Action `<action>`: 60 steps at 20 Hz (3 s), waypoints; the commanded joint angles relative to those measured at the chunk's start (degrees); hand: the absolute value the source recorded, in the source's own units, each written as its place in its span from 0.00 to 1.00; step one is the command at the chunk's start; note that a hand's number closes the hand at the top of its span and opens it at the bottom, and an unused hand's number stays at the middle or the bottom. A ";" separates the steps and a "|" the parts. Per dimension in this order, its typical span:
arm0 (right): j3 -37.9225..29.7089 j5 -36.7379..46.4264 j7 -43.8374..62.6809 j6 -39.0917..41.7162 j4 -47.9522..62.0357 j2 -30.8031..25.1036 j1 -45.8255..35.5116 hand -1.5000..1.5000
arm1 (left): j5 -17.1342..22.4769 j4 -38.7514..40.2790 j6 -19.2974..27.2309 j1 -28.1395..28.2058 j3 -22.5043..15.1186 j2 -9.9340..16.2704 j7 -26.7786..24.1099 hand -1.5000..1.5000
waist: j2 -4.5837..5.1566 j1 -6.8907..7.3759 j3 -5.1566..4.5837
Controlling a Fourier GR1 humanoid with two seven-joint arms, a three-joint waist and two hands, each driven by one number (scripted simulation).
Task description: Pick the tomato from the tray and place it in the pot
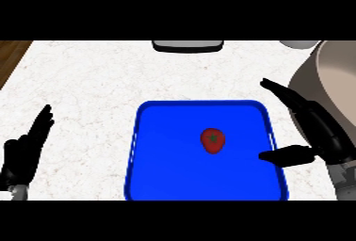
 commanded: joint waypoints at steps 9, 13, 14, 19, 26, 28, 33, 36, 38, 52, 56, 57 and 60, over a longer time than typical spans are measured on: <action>12.43 -2.83 30.26 27.66 6.82 6.03 -22.22 0.00 | -1.85 -0.12 0.04 -2.64 -0.80 -1.77 1.24 0.50 | 0.45 1.72 -0.11; 13.11 -8.13 38.56 35.02 12.22 12.21 -27.13 0.00 | -1.61 -0.16 -0.49 -2.24 0.15 -1.63 1.53 0.50 | 0.32 1.32 -0.03; 12.59 -7.97 38.28 36.09 14.41 13.09 -28.06 0.00 | -0.67 -2.62 -1.53 -0.06 0.61 -1.10 1.70 0.50 | 0.23 1.43 0.03; 11.67 -10.45 45.29 39.91 13.32 18.24 -28.29 0.00 | -2.26 -2.83 -1.27 -2.60 1.78 -1.27 4.49 0.50 | 0.05 0.24 0.07; 15.70 -5.06 46.02 40.34 17.58 21.46 -28.17 0.00 | -3.07 -1.83 -1.70 -0.76 2.79 -2.66 2.75 0.50 | 0.01 0.06 0.07; 13.87 -2.96 41.80 40.67 24.26 22.30 -31.00 0.00 | -3.60 -0.95 -1.58 -1.46 1.99 -4.53 2.84 0.50 | 0.19 0.30 0.07; 14.55 0.01 44.13 40.64 25.54 27.00 -29.37 0.00 | -2.85 -2.41 -4.45 1.20 4.74 -3.00 1.29 0.50 | 0.09 0.28 0.08; 13.63 1.73 41.09 41.83 32.56 28.99 -32.24 0.00 | -4.93 -2.43 -3.19 -2.78 4.26 -3.53 4.28 0.50 | 0.23 0.37 0.08; 13.60 3.91 40.03 41.20 30.54 27.98 -28.37 0.00 | -3.97 -4.07 -4.85 -1.64 5.14 -3.26 5.53 0.50 | 0.13 0.19 0.10; 11.60 16.08 31.41 40.19 36.85 30.90 -22.88 0.00 | -5.77 -2.86 -8.28 -3.03 8.54 -4.76 6.38 0.50 | 0.22 0.19 0.11; 8.95 16.63 30.12 47.14 34.60 29.59 -23.56 1.00 | -7.33 -3.28 -8.00 1.34 8.82 -7.33 2.37 0.50 | 0.15 0.15 0.09; 11.07 18.42 29.21 45.19 35.68 32.55 -24.27 1.00 | -8.20 -2.50 -7.35 -1.79 8.45 -7.50 4.26 0.50 | 0.19 0.15 0.09; 10.55 20.79 26.33 44.28 32.68 32.30 -22.30 1.00 | -6.98 0.18 -10.21 -2.84 11.31 -5.93 3.23 0.50 | 0.14 -0.01 0.09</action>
